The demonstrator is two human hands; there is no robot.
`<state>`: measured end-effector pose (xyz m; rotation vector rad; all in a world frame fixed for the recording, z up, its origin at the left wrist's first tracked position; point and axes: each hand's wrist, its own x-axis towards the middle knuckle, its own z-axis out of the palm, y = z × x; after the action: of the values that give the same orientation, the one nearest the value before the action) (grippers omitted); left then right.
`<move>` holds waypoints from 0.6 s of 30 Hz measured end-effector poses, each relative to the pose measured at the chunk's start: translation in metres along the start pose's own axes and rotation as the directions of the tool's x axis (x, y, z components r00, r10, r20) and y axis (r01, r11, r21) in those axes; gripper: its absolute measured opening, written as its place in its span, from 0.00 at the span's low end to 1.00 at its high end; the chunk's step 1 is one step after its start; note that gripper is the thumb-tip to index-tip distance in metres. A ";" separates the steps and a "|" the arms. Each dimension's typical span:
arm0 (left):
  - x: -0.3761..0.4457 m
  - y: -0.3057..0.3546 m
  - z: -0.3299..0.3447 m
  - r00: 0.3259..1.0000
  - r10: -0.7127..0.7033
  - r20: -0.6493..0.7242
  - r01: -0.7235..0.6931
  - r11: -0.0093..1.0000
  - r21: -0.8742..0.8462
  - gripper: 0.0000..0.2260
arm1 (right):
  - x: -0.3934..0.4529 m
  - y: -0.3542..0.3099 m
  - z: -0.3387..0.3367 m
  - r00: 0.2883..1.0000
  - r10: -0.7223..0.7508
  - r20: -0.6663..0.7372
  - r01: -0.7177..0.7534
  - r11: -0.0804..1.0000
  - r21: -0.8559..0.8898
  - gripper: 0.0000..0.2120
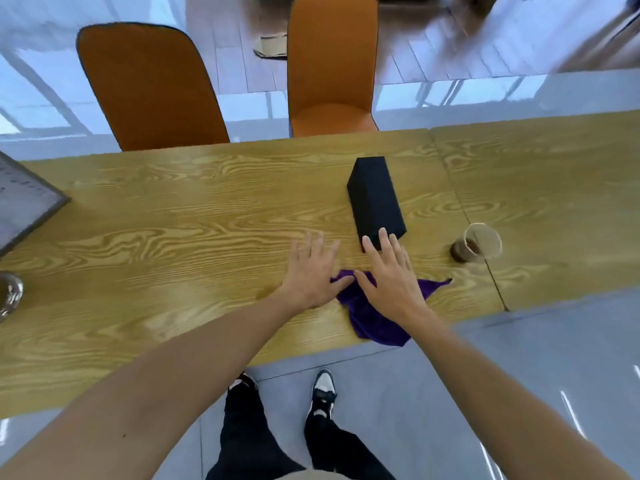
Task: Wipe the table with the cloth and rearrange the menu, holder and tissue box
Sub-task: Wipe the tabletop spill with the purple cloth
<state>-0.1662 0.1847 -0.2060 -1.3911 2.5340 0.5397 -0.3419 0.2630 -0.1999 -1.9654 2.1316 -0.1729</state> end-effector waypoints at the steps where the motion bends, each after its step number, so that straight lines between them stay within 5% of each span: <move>1: 0.002 0.012 0.011 0.999 0.029 0.022 -0.029 1.000 -0.001 0.39 | -0.011 0.010 0.007 1.000 0.017 0.007 -0.017 1.000 0.015 0.32; 10: 0.002 0.067 0.095 0.966 0.209 0.155 -0.194 0.975 -0.108 0.24 | -0.072 0.070 0.080 0.907 0.215 0.363 -0.240 0.970 0.024 0.33; 18: -0.014 0.063 0.118 0.986 0.166 0.027 -0.162 0.982 -0.097 0.18 | -0.081 0.061 0.103 0.945 0.224 0.238 -0.221 0.974 -0.042 0.29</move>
<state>-0.2116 0.2743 -0.2956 -1.1964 2.6409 0.7151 -0.3691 0.3560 -0.3062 -1.6390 2.1740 0.1166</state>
